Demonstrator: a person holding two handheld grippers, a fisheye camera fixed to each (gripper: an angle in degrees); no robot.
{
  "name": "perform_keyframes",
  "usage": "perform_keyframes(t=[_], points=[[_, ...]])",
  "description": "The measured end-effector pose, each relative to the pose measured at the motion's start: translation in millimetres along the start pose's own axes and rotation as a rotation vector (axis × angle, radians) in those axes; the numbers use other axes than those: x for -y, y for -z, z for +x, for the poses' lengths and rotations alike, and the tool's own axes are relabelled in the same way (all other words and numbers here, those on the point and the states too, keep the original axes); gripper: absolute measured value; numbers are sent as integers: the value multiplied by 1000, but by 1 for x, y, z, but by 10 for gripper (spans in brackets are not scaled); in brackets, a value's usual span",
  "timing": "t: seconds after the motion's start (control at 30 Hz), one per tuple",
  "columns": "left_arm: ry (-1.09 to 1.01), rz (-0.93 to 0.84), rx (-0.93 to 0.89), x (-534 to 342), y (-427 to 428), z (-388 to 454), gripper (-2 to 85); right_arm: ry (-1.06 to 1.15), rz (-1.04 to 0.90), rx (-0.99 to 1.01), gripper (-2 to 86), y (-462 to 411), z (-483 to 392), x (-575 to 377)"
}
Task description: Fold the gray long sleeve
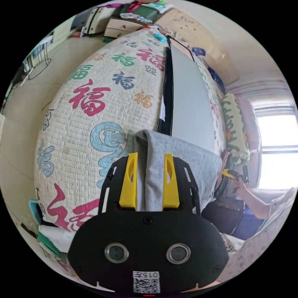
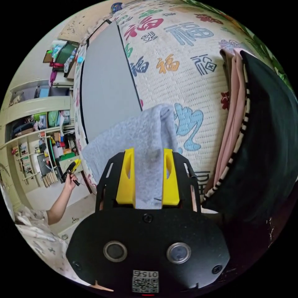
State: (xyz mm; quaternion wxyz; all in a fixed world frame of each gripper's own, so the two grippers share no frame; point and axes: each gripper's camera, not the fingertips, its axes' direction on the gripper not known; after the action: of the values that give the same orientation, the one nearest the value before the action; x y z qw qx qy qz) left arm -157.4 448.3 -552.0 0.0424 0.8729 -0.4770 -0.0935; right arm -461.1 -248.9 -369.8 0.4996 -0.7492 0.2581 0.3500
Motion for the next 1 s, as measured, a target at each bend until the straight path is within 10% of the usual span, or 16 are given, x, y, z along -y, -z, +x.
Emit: perform_keyframes(t=[0.37, 1.0], points=[[324, -72, -256, -34, -109, -81, 36, -177, -28, 70, 66, -18, 44, 82], [113, 68, -154, -19, -106, -43, 19, -85, 151, -133, 59, 22, 57, 202]])
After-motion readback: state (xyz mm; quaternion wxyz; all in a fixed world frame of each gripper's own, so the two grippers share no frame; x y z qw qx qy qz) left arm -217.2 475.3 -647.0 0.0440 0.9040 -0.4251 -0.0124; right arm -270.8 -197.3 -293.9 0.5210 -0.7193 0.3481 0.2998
